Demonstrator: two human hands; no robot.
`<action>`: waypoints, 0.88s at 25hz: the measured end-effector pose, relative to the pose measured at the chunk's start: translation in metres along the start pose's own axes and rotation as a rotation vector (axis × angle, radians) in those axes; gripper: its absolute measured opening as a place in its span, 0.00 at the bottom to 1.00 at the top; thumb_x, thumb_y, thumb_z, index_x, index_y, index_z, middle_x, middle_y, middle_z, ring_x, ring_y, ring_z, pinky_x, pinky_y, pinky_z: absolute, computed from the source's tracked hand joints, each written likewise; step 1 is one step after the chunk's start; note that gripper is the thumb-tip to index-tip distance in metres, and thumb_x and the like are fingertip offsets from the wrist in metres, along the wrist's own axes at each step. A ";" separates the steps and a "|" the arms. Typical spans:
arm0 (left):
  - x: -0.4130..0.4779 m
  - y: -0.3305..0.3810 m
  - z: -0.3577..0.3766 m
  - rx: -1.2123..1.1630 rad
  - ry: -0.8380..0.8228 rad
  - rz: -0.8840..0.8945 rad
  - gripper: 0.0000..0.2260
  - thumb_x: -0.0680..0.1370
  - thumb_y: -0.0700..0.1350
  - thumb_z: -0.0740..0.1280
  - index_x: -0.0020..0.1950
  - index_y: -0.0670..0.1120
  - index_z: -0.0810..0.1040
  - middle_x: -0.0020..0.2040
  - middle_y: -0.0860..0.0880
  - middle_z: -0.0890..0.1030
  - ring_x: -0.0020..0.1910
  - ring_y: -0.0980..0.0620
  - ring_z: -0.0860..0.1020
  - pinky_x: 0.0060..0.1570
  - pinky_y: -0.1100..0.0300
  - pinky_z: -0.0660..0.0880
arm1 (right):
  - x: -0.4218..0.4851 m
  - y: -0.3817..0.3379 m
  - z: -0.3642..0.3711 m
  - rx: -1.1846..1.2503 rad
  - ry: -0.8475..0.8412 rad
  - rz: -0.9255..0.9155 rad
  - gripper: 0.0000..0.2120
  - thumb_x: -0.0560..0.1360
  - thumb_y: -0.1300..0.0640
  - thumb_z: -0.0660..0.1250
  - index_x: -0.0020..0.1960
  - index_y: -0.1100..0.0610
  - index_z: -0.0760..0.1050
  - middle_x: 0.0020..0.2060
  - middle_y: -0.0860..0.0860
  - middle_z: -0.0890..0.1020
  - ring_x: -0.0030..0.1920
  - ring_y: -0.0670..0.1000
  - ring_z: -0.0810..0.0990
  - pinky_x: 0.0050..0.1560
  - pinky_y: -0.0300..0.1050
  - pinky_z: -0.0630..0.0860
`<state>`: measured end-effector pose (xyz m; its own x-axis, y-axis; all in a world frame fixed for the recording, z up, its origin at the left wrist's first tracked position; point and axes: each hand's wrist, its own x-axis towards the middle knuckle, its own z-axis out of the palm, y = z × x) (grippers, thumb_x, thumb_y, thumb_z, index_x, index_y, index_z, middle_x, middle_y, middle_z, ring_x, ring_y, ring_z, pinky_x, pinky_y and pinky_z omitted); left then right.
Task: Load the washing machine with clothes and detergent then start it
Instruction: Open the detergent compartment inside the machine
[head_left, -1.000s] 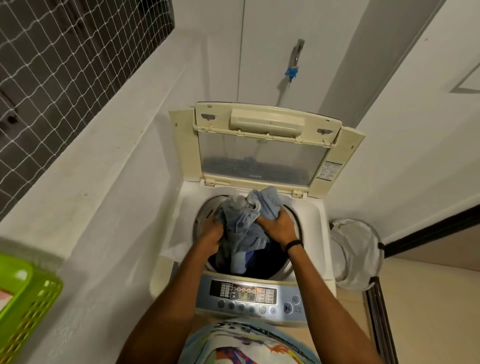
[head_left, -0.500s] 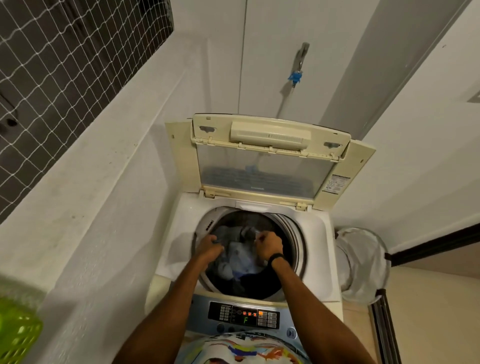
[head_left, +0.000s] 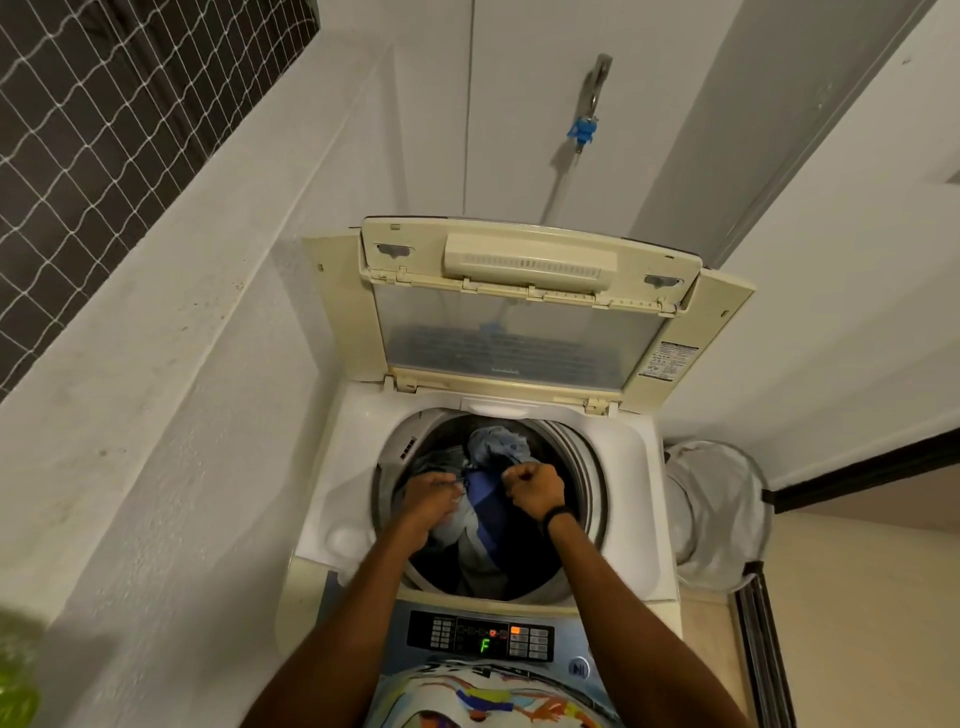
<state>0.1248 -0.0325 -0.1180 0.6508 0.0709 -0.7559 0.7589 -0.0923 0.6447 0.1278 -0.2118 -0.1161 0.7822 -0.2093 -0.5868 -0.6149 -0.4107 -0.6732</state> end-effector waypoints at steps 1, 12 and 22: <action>0.001 0.005 0.005 -0.104 -0.026 -0.028 0.07 0.78 0.41 0.68 0.55 0.44 0.81 0.43 0.44 0.83 0.41 0.47 0.79 0.43 0.56 0.77 | 0.002 -0.002 0.000 0.176 -0.037 0.057 0.07 0.75 0.57 0.71 0.41 0.59 0.82 0.36 0.55 0.84 0.40 0.54 0.82 0.48 0.50 0.82; 0.056 0.086 0.059 -0.748 -0.128 -0.221 0.22 0.77 0.47 0.72 0.67 0.38 0.73 0.63 0.40 0.75 0.65 0.44 0.75 0.58 0.54 0.74 | 0.081 -0.055 0.009 1.186 -0.039 0.392 0.32 0.73 0.45 0.71 0.70 0.60 0.68 0.67 0.57 0.72 0.68 0.56 0.72 0.60 0.48 0.74; 0.087 0.081 0.075 -0.777 -0.020 -0.199 0.08 0.78 0.48 0.70 0.51 0.43 0.80 0.43 0.47 0.81 0.44 0.53 0.78 0.45 0.60 0.76 | 0.099 -0.042 0.018 1.328 0.138 0.326 0.34 0.74 0.56 0.73 0.74 0.61 0.61 0.59 0.57 0.79 0.50 0.50 0.79 0.54 0.47 0.78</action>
<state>0.2407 -0.1078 -0.1403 0.5066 -0.0055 -0.8622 0.6654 0.6385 0.3869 0.2293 -0.1990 -0.1539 0.5409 -0.2497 -0.8031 -0.3428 0.8065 -0.4817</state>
